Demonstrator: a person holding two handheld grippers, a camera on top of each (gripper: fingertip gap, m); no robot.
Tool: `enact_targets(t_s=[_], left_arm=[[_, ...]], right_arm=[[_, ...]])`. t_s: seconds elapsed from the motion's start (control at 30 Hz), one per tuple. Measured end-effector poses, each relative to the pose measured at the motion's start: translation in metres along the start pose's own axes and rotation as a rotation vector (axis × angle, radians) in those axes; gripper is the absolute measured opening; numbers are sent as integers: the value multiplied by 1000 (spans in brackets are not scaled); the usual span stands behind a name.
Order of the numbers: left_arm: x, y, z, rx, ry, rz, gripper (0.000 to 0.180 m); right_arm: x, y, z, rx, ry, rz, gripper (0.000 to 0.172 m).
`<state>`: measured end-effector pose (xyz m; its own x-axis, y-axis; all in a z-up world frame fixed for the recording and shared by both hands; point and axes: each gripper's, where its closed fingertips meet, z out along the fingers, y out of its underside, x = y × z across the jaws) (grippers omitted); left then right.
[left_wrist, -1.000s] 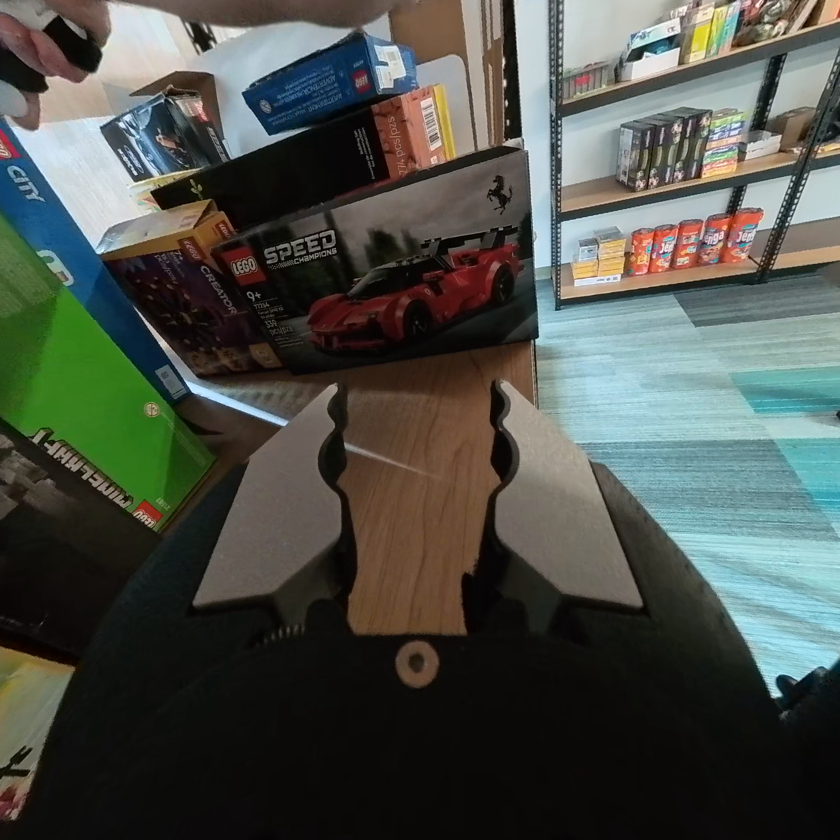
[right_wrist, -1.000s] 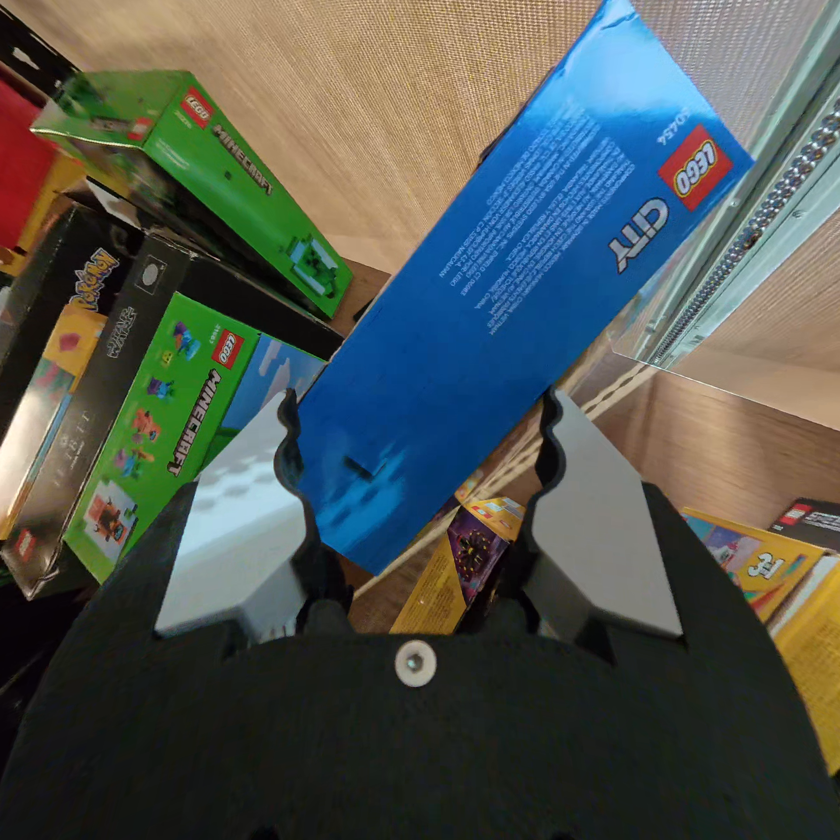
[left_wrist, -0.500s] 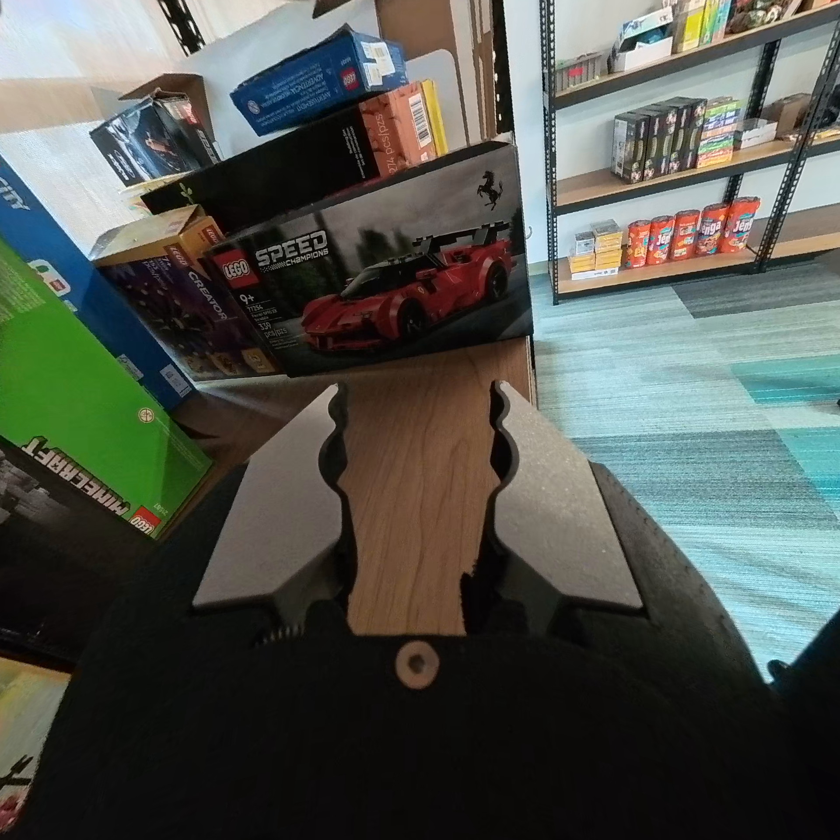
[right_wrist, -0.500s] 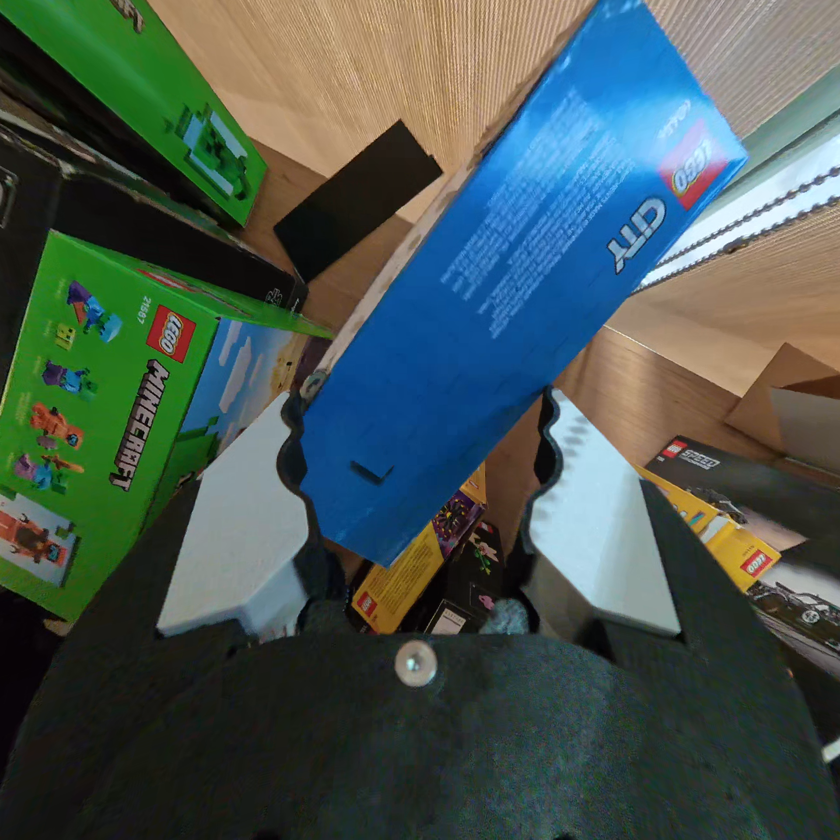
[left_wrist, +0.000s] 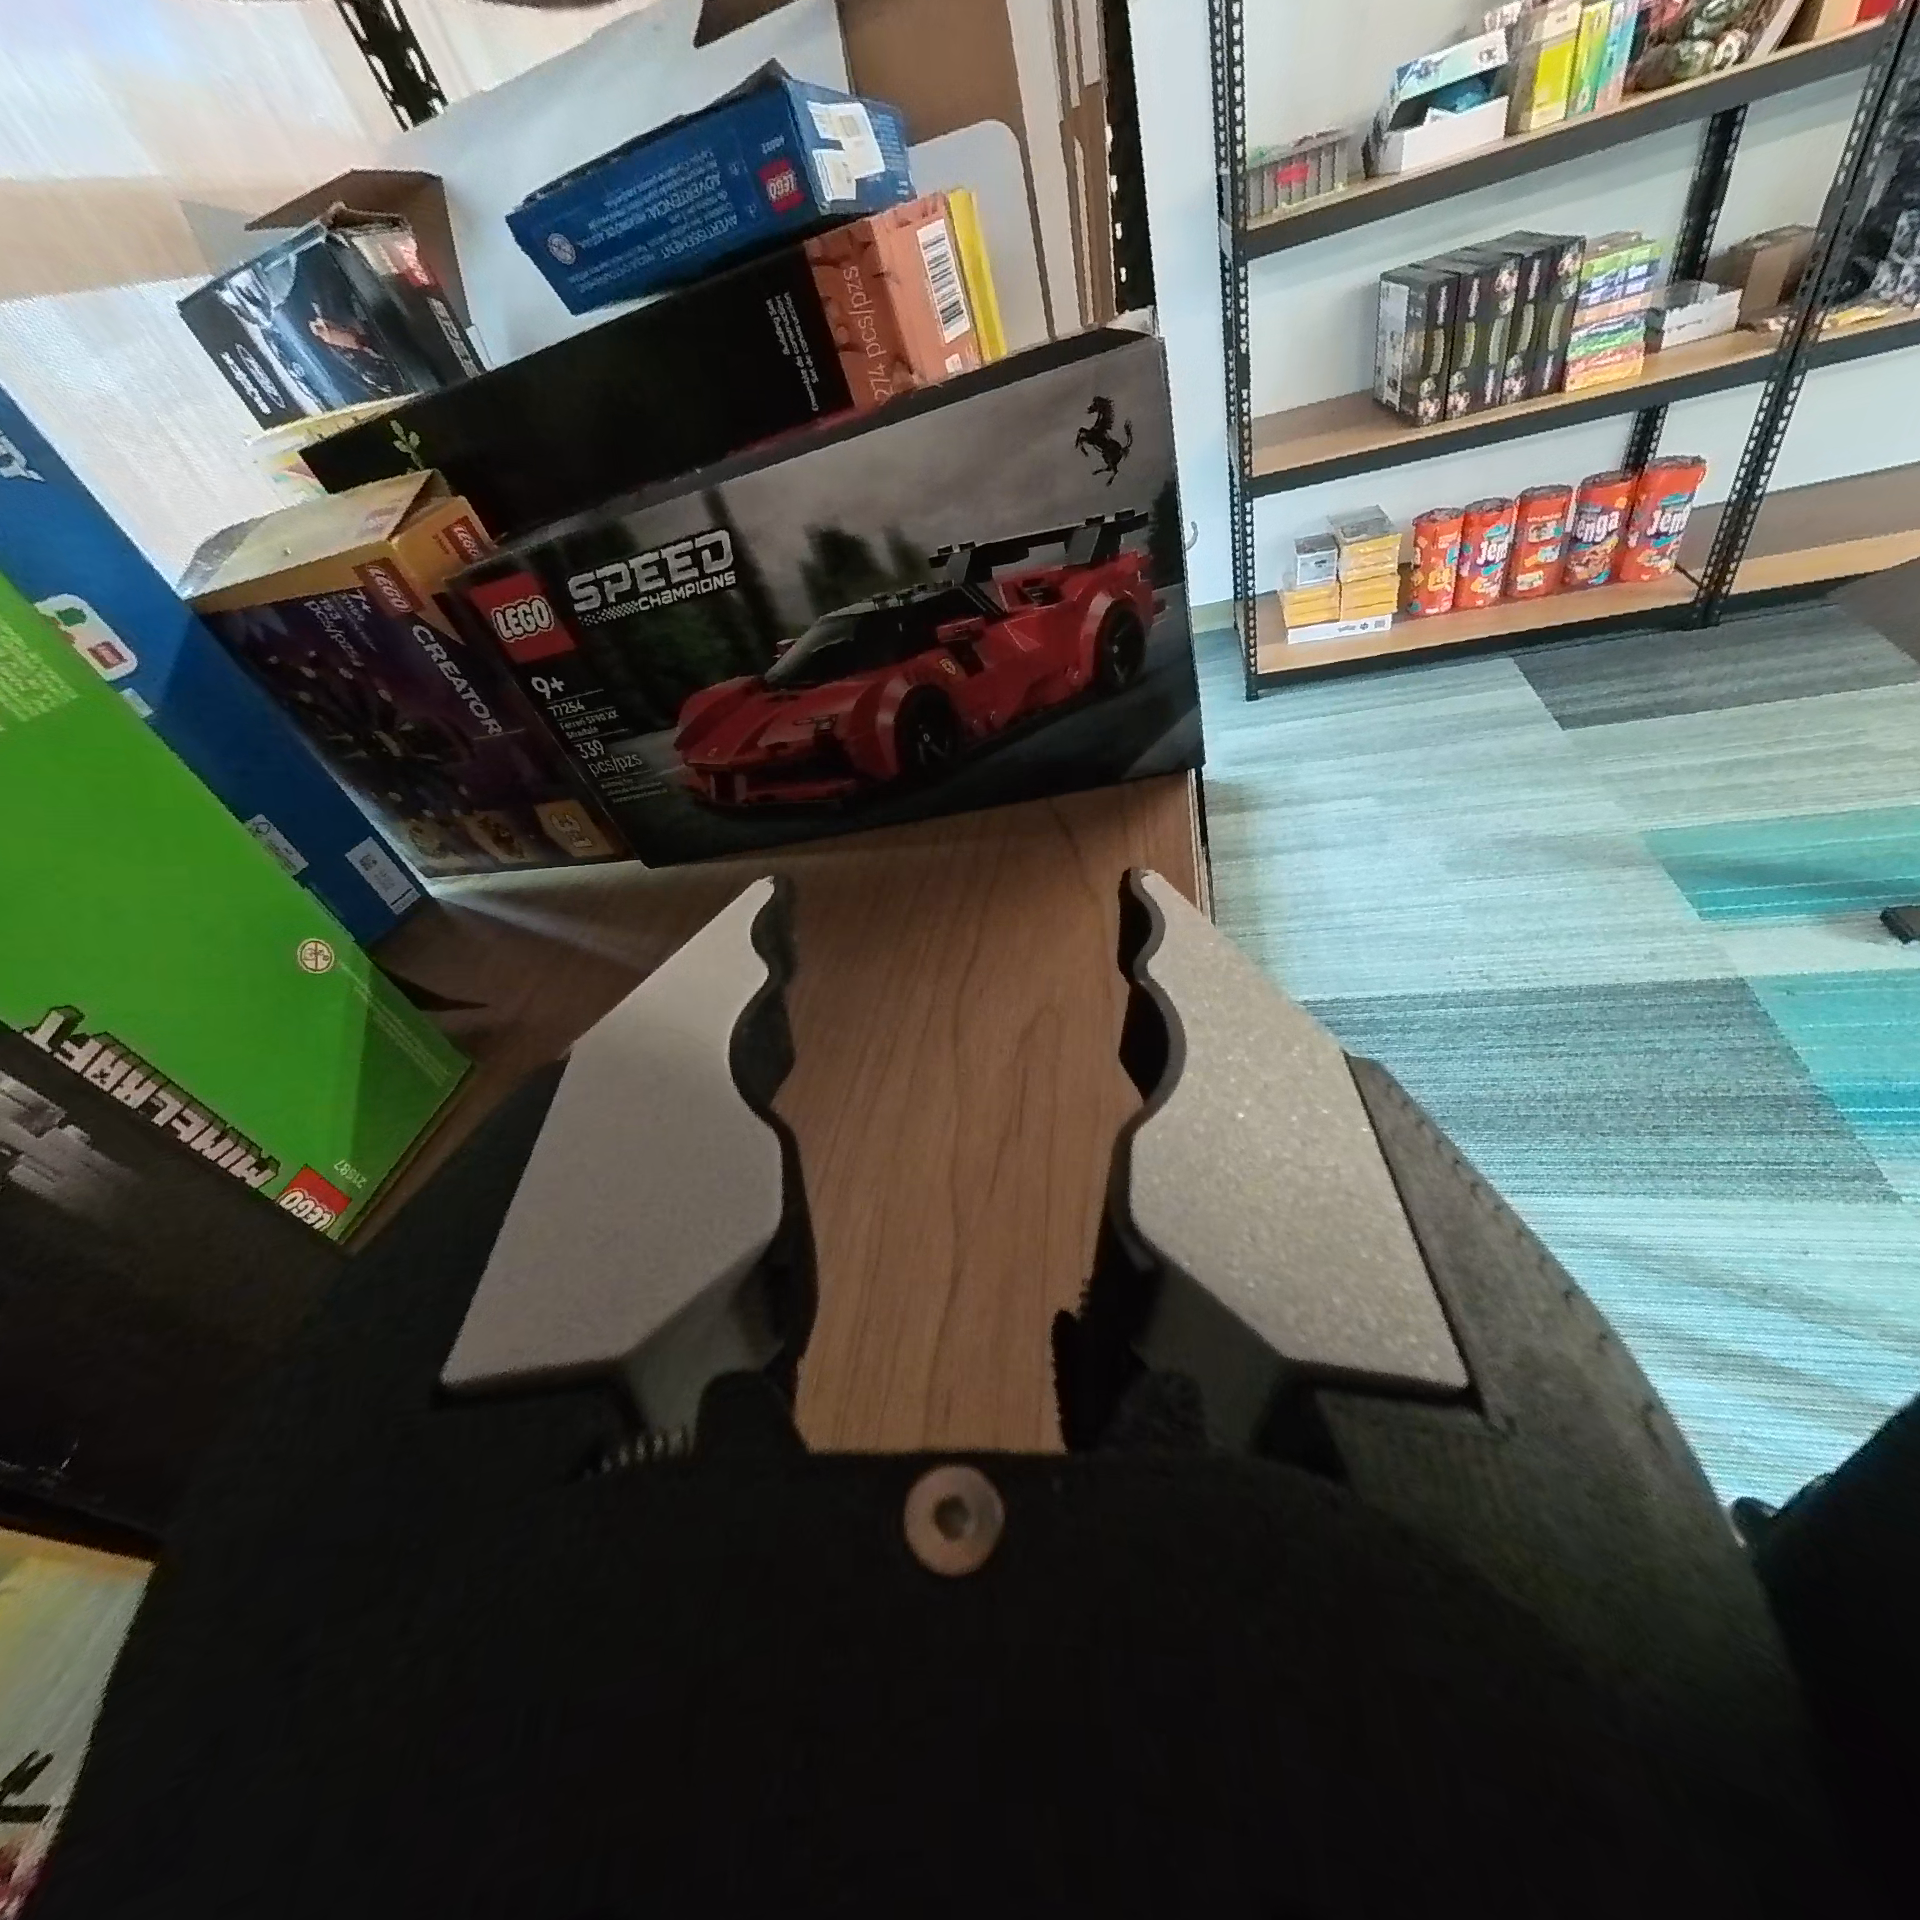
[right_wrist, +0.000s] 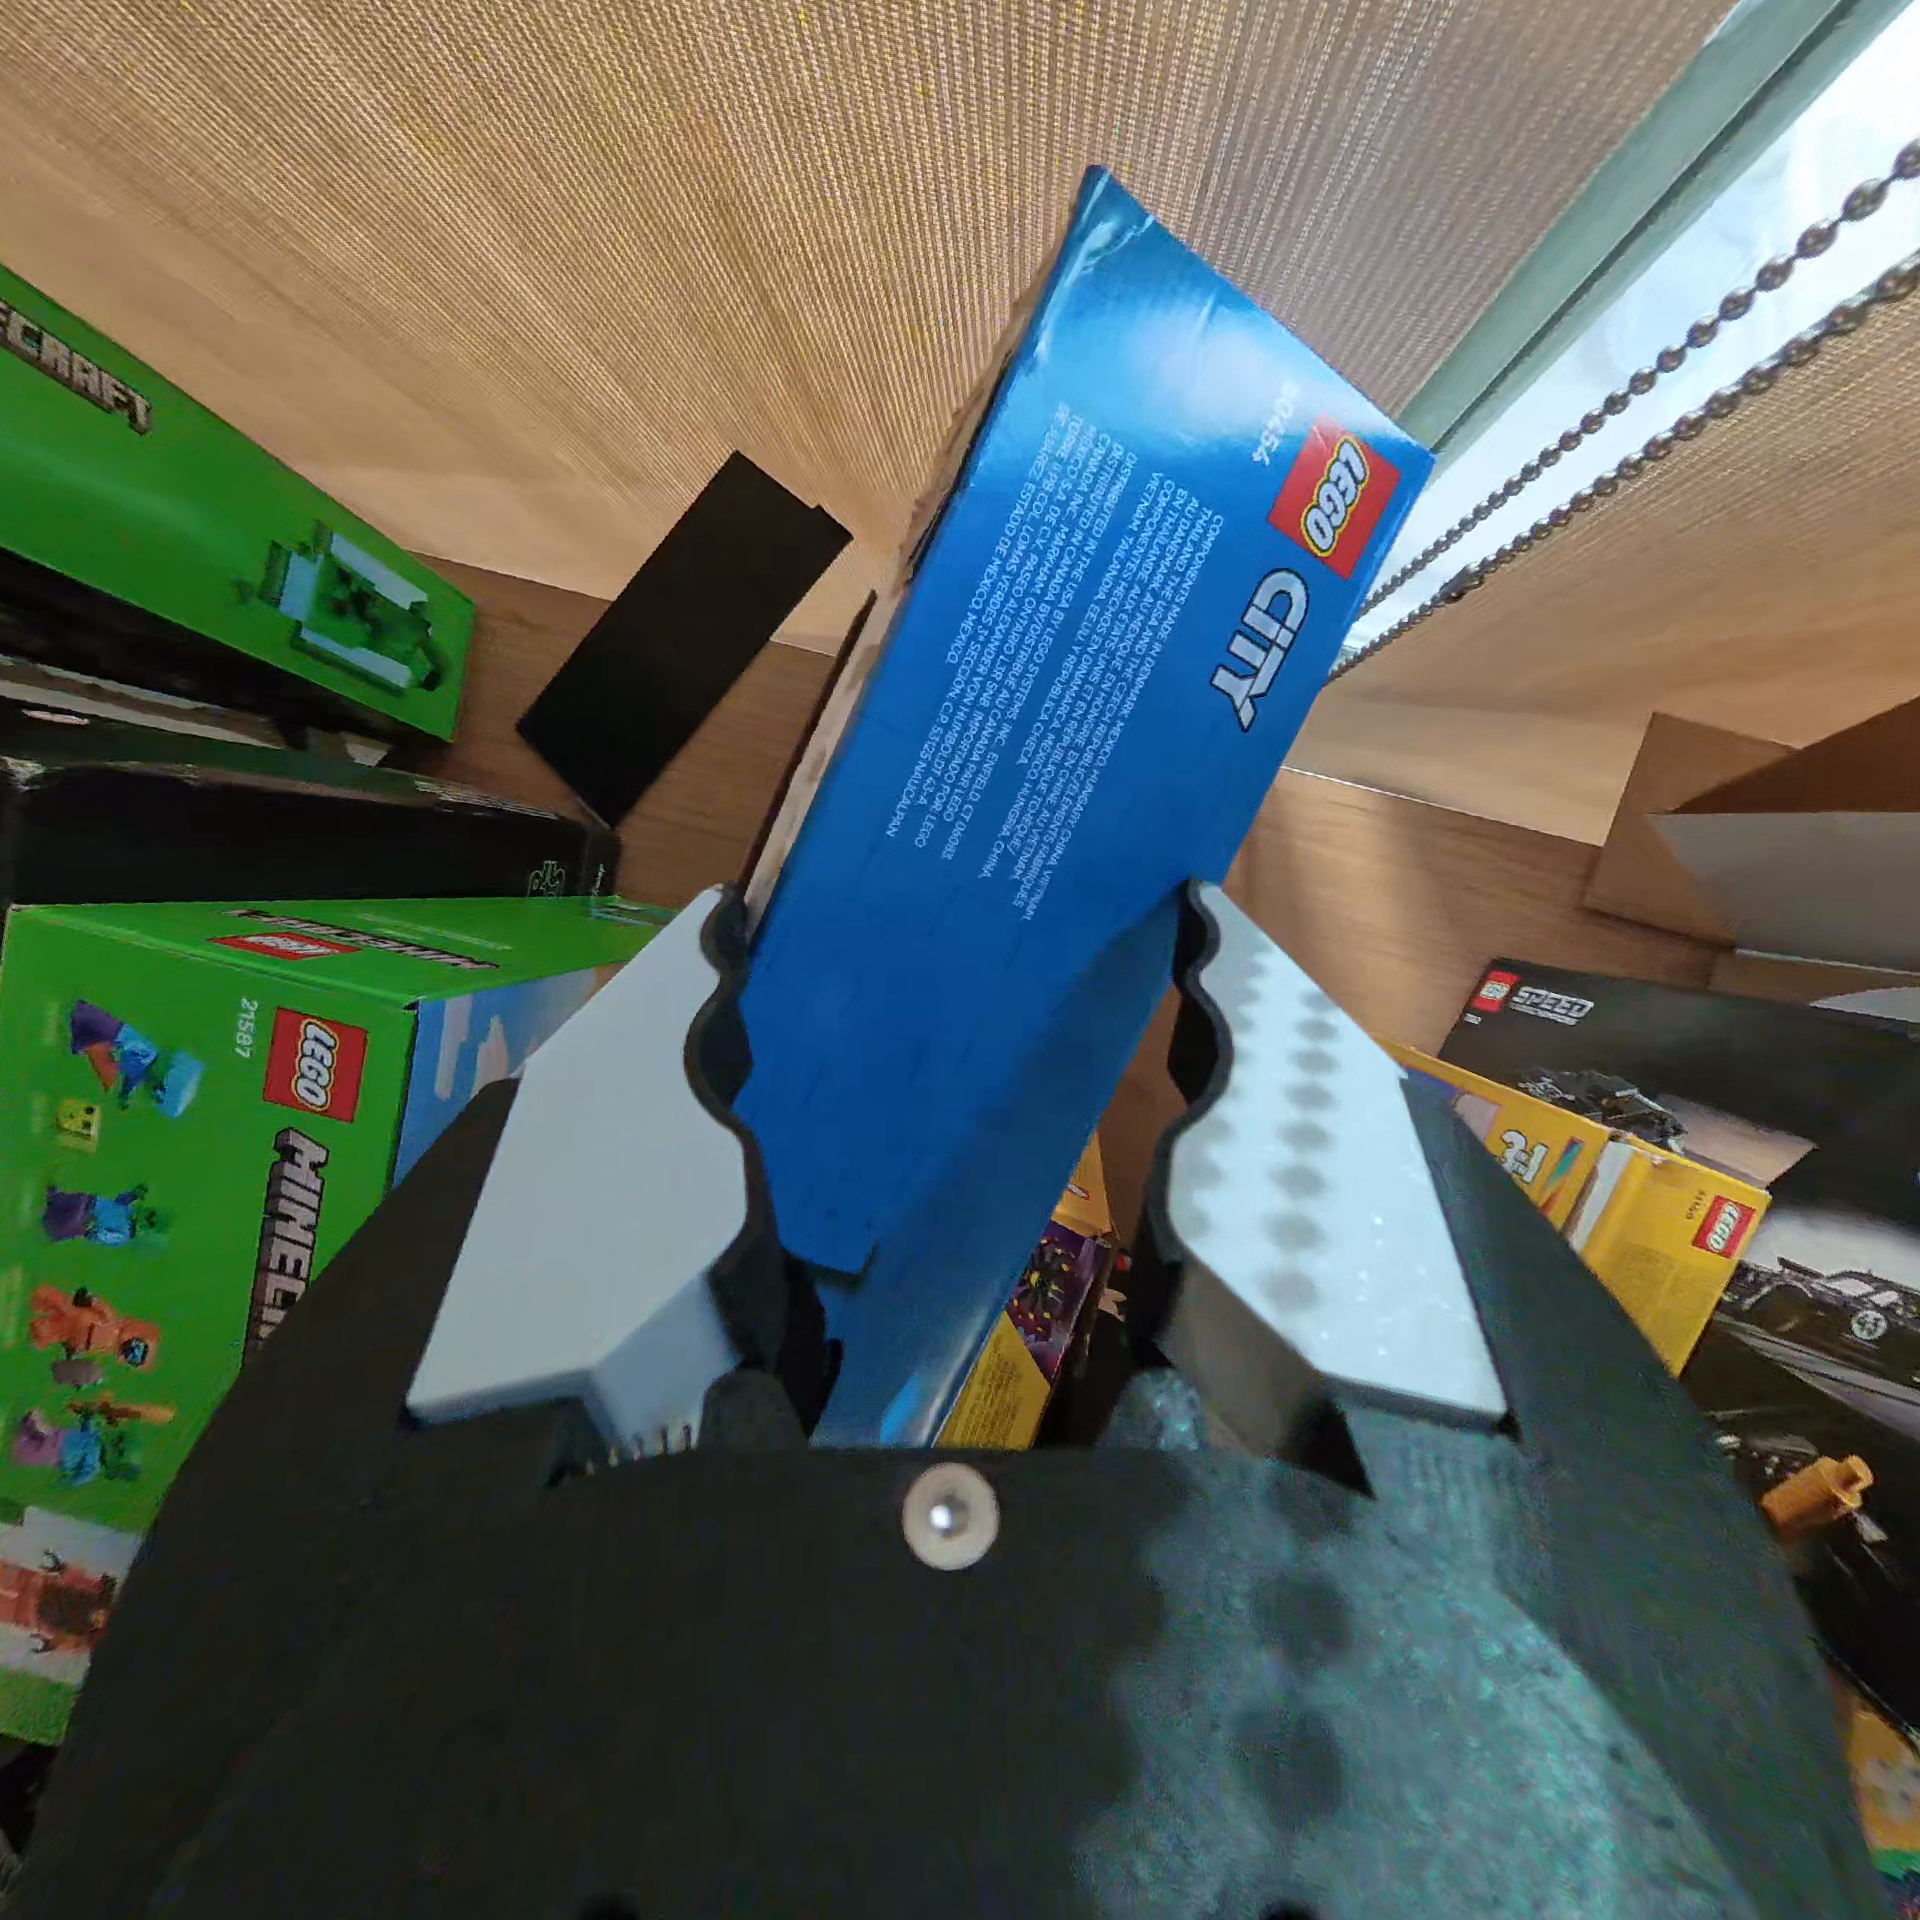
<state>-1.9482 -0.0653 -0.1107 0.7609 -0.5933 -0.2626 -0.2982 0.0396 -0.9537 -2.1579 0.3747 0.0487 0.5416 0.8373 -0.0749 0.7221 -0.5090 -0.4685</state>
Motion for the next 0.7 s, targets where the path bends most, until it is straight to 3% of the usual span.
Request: enact_targets(t_s=[0.03, 0.13, 0.4, 0.5, 0.7], left_arm=[[0, 0, 0, 3, 2, -4, 60], [0, -1, 0, 5, 5, -5, 60], [2, -1, 0, 6, 7, 6, 60], [2, -1, 0, 7, 7, 9, 60], [3, 0, 0, -1, 3, 24, 60]], right_arm=[[0, -1, -1, 3, 2, -1, 76], [2, -1, -6, 3, 6, -12, 63], [20, 9, -3, -28, 119, -34, 63], [16, 8, -4, -1, 86, -36, 62], [11, 9, 2, -30, 187, -115, 60]])
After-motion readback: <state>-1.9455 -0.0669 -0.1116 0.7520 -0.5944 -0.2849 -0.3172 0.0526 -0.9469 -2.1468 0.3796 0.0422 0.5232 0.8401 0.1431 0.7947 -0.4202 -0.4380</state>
